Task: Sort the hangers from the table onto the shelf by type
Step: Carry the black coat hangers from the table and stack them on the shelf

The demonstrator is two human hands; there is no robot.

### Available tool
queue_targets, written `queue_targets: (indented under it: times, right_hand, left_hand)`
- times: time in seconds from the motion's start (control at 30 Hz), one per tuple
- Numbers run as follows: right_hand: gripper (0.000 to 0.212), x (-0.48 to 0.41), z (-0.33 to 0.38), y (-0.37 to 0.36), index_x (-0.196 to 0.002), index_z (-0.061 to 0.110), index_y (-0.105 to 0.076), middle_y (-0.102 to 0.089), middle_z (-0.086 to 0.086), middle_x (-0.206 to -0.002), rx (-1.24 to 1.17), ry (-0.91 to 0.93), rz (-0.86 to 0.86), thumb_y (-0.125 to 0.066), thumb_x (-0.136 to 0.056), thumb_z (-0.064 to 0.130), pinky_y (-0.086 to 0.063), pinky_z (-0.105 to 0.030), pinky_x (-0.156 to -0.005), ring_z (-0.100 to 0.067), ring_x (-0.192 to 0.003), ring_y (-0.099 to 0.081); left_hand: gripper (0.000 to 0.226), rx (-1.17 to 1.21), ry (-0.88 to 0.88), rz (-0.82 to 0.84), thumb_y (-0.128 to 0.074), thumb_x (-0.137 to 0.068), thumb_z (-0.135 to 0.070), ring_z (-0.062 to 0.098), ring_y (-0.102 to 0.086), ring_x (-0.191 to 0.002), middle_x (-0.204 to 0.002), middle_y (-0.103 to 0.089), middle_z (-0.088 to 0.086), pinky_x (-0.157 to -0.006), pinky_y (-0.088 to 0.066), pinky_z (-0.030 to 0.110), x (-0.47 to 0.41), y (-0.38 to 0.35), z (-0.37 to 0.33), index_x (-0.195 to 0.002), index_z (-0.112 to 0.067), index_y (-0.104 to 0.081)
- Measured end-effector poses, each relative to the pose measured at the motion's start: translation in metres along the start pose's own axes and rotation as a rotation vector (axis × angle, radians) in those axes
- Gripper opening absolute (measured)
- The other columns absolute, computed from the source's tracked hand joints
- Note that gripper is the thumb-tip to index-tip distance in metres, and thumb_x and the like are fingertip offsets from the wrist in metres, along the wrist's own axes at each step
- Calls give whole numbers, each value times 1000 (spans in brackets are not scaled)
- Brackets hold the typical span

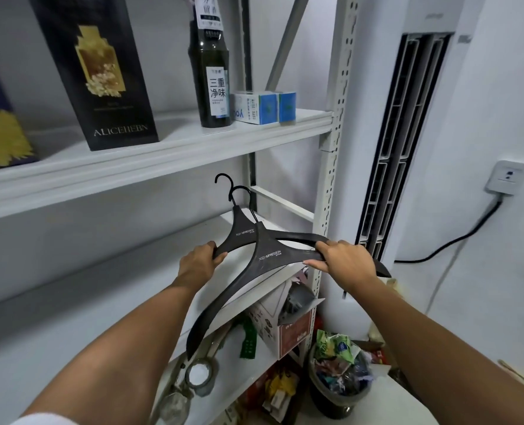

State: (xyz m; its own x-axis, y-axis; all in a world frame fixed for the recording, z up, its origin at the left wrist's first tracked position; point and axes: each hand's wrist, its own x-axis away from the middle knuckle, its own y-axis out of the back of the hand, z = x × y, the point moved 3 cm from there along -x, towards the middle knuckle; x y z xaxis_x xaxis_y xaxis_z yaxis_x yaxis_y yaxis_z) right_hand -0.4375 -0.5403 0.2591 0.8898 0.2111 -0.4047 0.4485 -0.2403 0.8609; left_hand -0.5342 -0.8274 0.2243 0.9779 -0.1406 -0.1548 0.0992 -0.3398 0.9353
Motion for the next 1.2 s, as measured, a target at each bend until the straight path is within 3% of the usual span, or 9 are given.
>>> queue_targets:
  times: [0.23,0.37,0.5,0.57,0.63,0.67,0.8,0.97,1.2]
  right_hand:
    - [60,-42,22,-28,-113,20,-54,-66,0,-101,-66,55,18,-28,-90,68,-38,-29,-59,-21,-95,-63]
    - [58,-68,28,-49,-109,20,-55,-66,1,-101,-115,118,-16,-27,-90,67,-46,-30,-60,-21,-91,-64]
    - [57,-94,31,-65,-115,19,-52,-65,0,-107,-134,160,-35,-28,-92,65,-40,-29,-61,-19,-98,-63]
    - [55,-106,33,-73,-97,16,-61,-68,-2,-86,-169,194,-158,-37,-88,64,-44,-27,-53,-21,-77,-68]
    - [52,-116,33,-91,-69,15,-62,-60,-1,-57,-223,186,-274,-46,-81,64,-41,-23,-37,-21,-47,-62]
    - [51,-122,33,-99,-64,16,-60,-57,0,-51,-262,187,-310,-48,-79,63,-37,-21,-35,-20,-42,-59]
    - [56,-139,32,-126,-65,18,-60,-55,3,-51,-339,239,-308,-35,-82,65,-34,-21,-35,-18,-43,-57]
    - [57,-157,28,-145,-64,20,-61,-56,4,-52,-384,277,-266,-32,-80,66,-30,-18,-37,-17,-45,-58]
    - [62,-170,22,-179,-66,20,-62,-56,4,-50,-404,298,-226,-27,-82,69,-34,-19,-37,-16,-43,-57]
  left_hand:
    - [38,-40,125,27,-43,-96,-46,31,-60,-93,-100,-63,10,-77,-44,33,-18,-9,27,-106,-11,-54]
    - [38,-43,188,28,-43,-96,-46,30,-60,-92,-100,-63,11,-78,-46,35,-29,-15,38,-105,-11,-54]
    - [36,-59,266,25,-43,-96,-45,30,-60,-93,-100,-63,10,-79,-45,35,-41,-20,43,-105,-11,-54]
    - [36,-66,304,25,-43,-96,-44,30,-60,-93,-100,-62,10,-77,-44,34,-49,-23,44,-106,-11,-54]
    - [36,-70,335,25,-43,-96,-44,30,-60,-92,-99,-62,11,-74,-43,33,-55,-26,44,-106,-11,-54]
    - [36,-74,352,27,-42,-97,-44,30,-60,-91,-99,-62,11,-73,-42,33,-57,-28,44,-106,-11,-54]
    - [37,-90,419,33,-41,-97,-45,28,-59,-86,-91,-58,7,-70,-41,31,-64,-36,45,-106,-12,-53]
    - [35,-88,477,36,-42,-97,-44,27,-59,-88,-96,-62,9,-70,-41,31,-76,-48,45,-107,-13,-54]
    - [34,-80,509,66,-45,-96,-44,19,-53,-76,-84,-55,3,-66,-39,29,-99,-65,48,-107,-15,-56]
